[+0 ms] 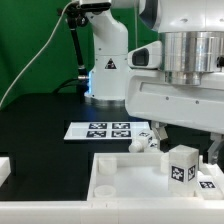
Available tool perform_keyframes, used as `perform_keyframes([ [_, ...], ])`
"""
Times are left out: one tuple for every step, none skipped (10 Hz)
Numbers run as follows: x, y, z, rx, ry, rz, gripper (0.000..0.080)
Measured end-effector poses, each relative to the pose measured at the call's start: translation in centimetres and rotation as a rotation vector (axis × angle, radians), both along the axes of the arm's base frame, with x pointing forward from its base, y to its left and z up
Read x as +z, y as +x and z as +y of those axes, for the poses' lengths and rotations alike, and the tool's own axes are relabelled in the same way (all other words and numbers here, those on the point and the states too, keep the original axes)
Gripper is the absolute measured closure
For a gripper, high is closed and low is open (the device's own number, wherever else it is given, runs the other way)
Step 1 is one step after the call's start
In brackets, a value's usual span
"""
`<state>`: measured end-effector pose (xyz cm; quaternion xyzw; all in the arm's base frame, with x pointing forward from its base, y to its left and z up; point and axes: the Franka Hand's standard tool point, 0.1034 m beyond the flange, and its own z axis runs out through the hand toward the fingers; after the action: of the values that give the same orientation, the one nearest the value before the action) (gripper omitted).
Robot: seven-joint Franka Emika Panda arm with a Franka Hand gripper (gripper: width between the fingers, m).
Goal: Assemble one leg
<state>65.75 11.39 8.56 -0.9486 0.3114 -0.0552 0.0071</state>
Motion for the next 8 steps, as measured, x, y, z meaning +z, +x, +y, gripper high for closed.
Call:
perform_keyframes([
  [-0.02, -0.04, 0.08, 0.118, -0.018, 0.003, 0.0173],
  [-0.06, -0.07, 0.08, 0.233, -0.033, 0.006, 0.0153],
  [-0.06, -0.06, 0.02, 0.322, -0.042, 0.008, 0.0151],
  [-0.07, -0.08, 0.08, 0.389, -0.049, 0.01, 0.0151],
  [-0.08, -0.09, 0.03, 0.504, -0.062, 0.014, 0.0151],
  [-0.09, -0.12, 0.22, 0.565, -0.067, 0.015, 0.0151],
  [-0.1, -0.15, 0.4, 0.677, -0.087, 0.019, 0.0151],
  [-0.1, -0.18, 0.57, 0.803, -0.11, 0.025, 0.0151],
])
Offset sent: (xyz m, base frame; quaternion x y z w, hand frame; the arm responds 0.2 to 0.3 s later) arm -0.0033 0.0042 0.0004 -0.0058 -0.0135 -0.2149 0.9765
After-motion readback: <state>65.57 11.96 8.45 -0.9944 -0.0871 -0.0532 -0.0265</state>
